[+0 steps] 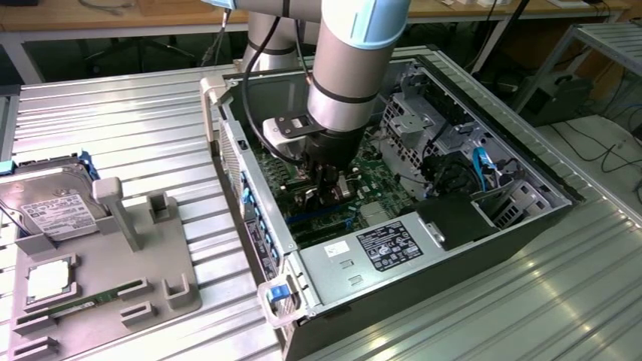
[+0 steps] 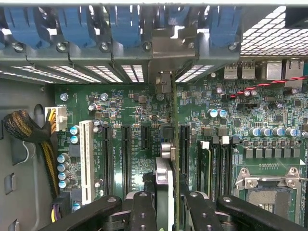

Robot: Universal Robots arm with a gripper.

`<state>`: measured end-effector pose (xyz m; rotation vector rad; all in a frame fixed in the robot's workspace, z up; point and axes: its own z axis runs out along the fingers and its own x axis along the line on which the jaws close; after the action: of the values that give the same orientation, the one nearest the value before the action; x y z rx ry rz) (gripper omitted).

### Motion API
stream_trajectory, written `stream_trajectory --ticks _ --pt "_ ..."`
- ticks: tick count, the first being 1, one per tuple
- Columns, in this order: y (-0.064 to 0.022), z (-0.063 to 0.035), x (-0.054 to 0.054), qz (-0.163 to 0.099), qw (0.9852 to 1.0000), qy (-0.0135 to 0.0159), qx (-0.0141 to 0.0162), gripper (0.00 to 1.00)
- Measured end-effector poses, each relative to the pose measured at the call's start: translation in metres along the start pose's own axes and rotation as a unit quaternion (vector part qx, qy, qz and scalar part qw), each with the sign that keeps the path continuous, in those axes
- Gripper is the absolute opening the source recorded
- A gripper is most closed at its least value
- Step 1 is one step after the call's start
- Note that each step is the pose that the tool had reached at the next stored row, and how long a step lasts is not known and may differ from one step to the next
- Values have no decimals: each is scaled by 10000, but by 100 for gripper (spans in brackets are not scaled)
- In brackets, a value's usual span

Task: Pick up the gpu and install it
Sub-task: 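Insert the gpu into the slot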

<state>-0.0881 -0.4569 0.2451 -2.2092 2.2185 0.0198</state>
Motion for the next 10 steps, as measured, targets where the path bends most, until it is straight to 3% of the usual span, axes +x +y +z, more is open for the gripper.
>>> stream_trajectory --ticks 5,10 --pt "-1 2 -1 0 10000 -4 2 28" --pt "-1 -56 -2 0 10000 -4 1 28"
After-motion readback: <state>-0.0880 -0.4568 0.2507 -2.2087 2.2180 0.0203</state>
